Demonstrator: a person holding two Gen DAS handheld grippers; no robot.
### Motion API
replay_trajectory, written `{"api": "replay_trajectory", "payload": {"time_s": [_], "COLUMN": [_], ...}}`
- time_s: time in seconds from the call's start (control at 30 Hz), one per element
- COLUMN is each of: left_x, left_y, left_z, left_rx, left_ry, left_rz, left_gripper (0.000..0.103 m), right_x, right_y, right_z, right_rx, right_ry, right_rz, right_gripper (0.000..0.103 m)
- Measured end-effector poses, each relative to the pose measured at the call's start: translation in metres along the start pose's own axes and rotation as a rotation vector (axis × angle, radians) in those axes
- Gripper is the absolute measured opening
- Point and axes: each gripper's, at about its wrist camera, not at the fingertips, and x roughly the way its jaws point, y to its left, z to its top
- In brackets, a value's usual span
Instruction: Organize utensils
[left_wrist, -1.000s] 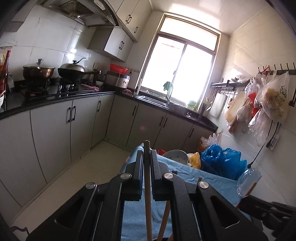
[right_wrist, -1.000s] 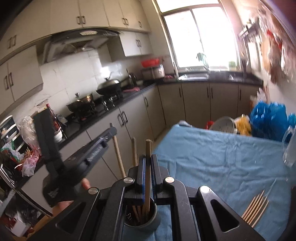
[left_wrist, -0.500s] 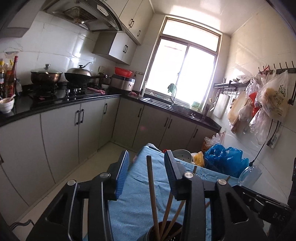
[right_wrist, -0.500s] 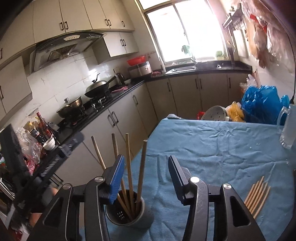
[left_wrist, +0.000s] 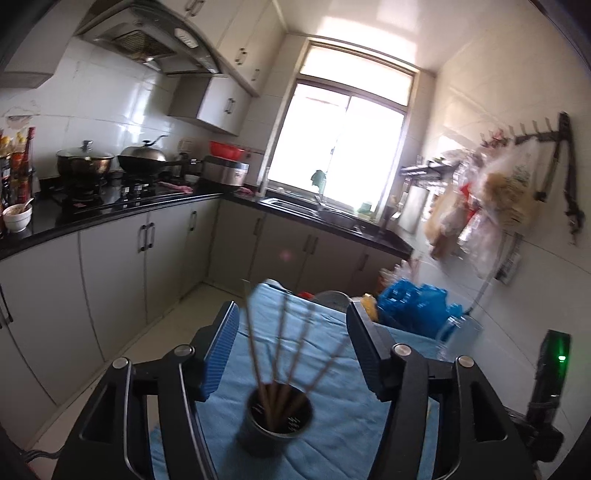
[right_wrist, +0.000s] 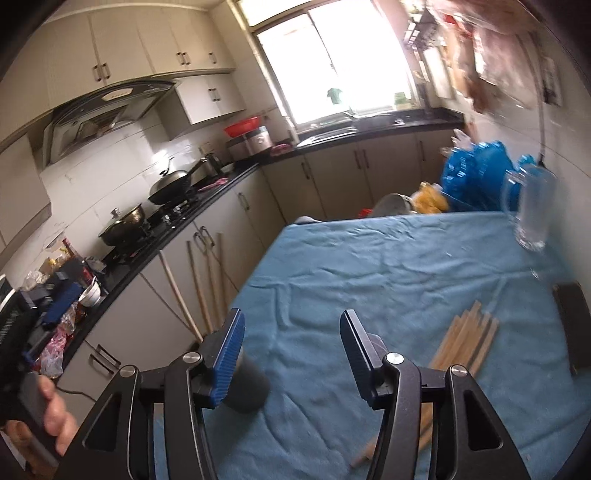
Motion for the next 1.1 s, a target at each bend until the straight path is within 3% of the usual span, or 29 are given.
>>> {"api": "replay_trajectory", "payload": {"time_s": [0.1,0.37,0.53,0.77,1.03,1.1], "left_x": [-0.006,0.010,0.046,0.114,0.179,0.195], "left_y": [-0.022,-0.082,-0.121,-0.161,-0.185,-0.189], "left_z": [-0.011,-0.049,-0.083,-0.142,-0.181,-0.187], "left_rx": [0.032,0.115,0.198,0.307,0.363,0.376], "left_ry": [0.029,0.203,0.352,0.543,0.613,0.633], "left_rz": [-0.036,-0.130,-0.165,-0.137,-0.129,-0.135], "left_gripper": [0.064,0.064,0.064,0.064,0.063,0.053], "right_x": [-0.017,-0.055,-0.062,-0.048,-0.034,-0.029], "right_y": [-0.022,-0.093,-0.136,-0.169,-0.183,-0.184], "right_z": [-0.010,-0.037,-0.057,-0.077,-0.078,-0.078], "right_rx": [0.029,0.134,0.198,0.269,0.259,0.255], "right_ry": [0.002,0.021,0.061,0.120,0.153,0.160], "right_rz": [-0.035,-0.132,-0.180,-0.154,-0.147,-0.149], "right_gripper": [0.059,0.060,0.060,0.060,0.060,0.060]}}
